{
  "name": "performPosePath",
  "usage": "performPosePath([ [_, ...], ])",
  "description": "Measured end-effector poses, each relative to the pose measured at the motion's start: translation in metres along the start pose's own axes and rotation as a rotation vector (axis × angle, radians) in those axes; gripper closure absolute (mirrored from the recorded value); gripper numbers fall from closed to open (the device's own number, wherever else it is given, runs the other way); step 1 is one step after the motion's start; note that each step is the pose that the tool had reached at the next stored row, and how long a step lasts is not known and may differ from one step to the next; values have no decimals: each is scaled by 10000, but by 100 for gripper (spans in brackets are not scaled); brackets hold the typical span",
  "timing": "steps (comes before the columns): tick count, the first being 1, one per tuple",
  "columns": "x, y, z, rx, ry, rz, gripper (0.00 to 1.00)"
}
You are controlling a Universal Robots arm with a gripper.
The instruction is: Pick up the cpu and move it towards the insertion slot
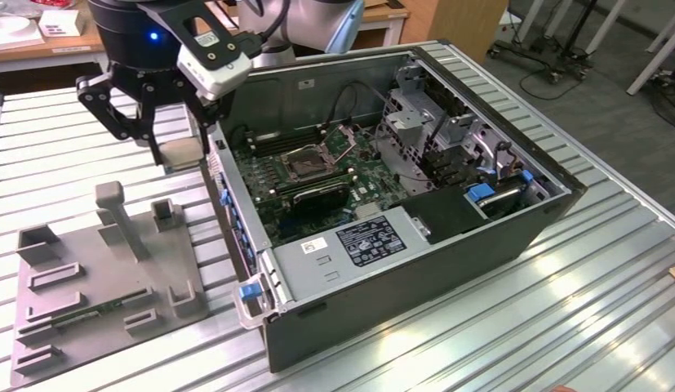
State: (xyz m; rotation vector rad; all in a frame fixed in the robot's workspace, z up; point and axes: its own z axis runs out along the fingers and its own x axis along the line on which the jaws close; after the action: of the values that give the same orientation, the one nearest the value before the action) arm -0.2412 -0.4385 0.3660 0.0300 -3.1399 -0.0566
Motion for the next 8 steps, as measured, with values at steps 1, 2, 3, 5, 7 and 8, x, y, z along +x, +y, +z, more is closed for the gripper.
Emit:
performPosePath([
  [1, -8, 0, 0, 0, 1, 0, 46],
  [2, -17, 0, 0, 0, 0, 1, 46],
  [3, -26, 0, 0, 0, 0, 0, 46],
  [5, -43, -1, 0, 0, 0, 1, 46],
  [7, -58, -1, 0, 1, 1, 0, 46],
  [8, -66, -1, 0, 1, 1, 0, 46],
])
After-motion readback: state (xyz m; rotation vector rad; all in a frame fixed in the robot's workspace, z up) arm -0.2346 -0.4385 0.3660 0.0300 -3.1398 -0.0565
